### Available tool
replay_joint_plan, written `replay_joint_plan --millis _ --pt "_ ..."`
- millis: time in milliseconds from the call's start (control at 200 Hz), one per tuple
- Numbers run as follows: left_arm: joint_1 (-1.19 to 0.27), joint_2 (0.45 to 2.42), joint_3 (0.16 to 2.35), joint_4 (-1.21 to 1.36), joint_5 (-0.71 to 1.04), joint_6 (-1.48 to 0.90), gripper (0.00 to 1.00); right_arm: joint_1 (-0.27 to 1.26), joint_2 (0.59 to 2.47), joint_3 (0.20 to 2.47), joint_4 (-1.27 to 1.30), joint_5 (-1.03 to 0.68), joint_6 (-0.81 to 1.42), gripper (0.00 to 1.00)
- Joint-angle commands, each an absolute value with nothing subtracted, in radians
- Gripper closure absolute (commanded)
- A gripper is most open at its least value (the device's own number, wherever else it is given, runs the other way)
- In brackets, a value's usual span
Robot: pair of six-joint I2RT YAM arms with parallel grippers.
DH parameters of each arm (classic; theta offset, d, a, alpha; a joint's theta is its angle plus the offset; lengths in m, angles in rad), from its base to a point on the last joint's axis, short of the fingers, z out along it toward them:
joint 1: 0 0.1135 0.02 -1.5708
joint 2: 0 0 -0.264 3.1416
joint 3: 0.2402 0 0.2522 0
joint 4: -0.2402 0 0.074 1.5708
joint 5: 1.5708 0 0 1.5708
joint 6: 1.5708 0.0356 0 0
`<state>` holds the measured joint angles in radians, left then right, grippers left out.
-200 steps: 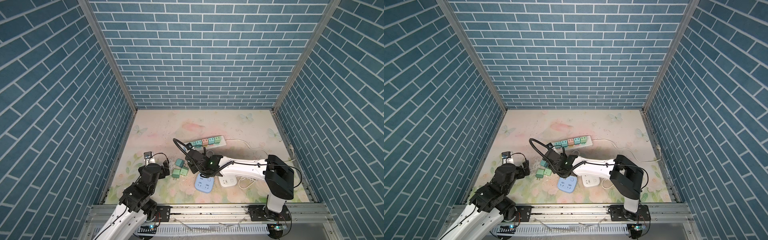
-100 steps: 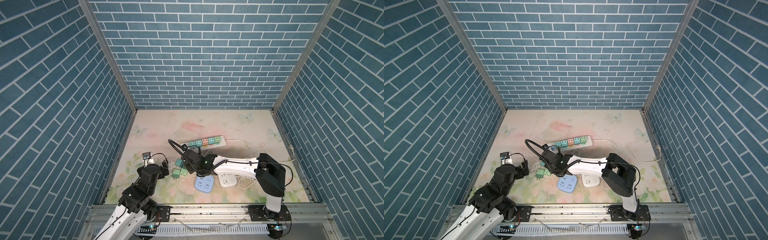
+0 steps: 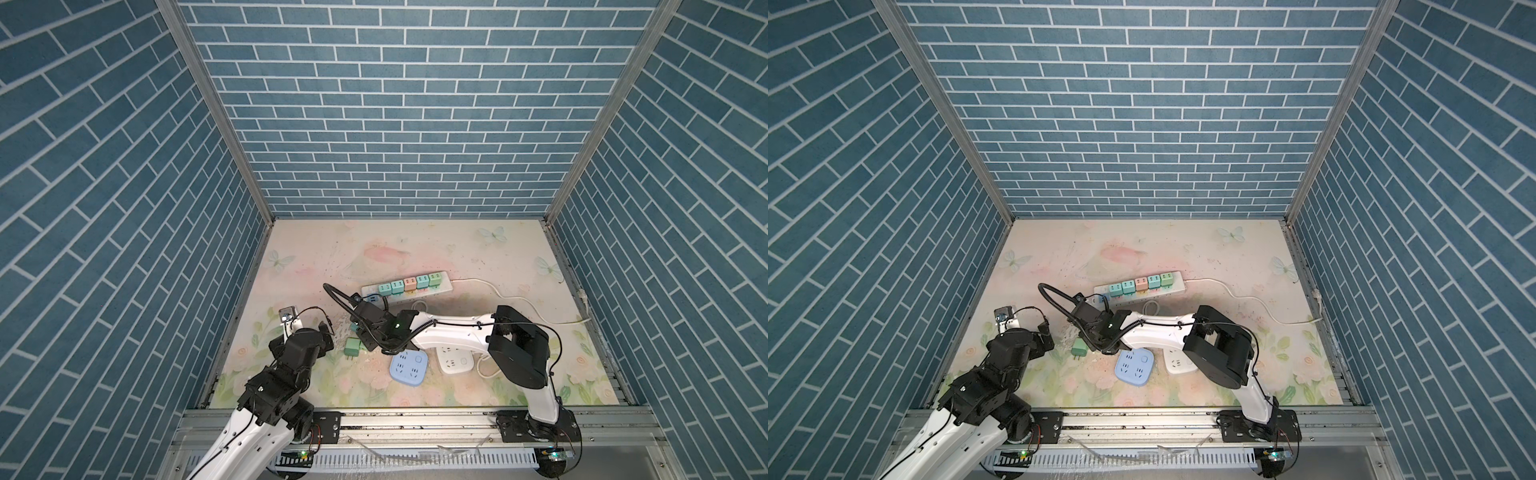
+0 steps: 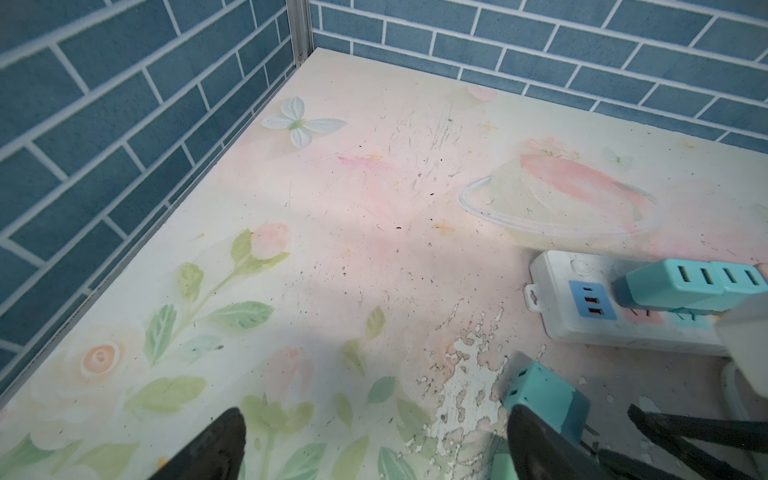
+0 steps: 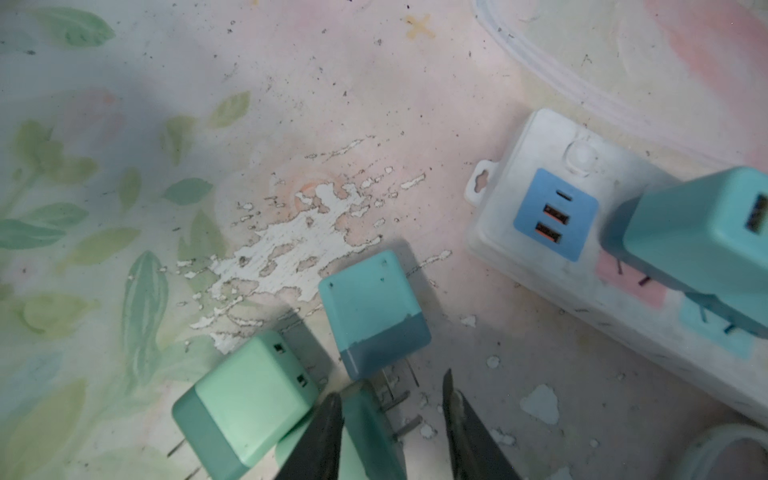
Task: Insert the plug
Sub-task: 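Lower the open right gripper onto a light green adapter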
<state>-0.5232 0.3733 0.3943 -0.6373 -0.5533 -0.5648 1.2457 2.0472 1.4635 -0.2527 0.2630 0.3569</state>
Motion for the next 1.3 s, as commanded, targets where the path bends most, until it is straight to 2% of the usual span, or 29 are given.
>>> replay_joint_plan --millis 0,240,800,1295 --pt "-0.523 0.382 0.423 -0.662 -0.576 -0.576 0.01 1.251 2.089 1.510 -0.277 0.259 0.322 0.57" --pt "-0.523 0.384 0.422 -0.661 -0.575 -0.576 0.01 1.251 2.096 1.498 -0.289 0.311 0.329 0.57" --pt "-0.523 0.387 0.423 -0.657 -0.562 -0.572 0.00 1.247 1.963 1.299 -0.236 0.390 0.400 0.57" --pt "-0.524 0.387 0.421 -0.653 -0.557 -0.569 0.00 1.252 1.856 1.181 -0.169 0.246 0.443 0.59"
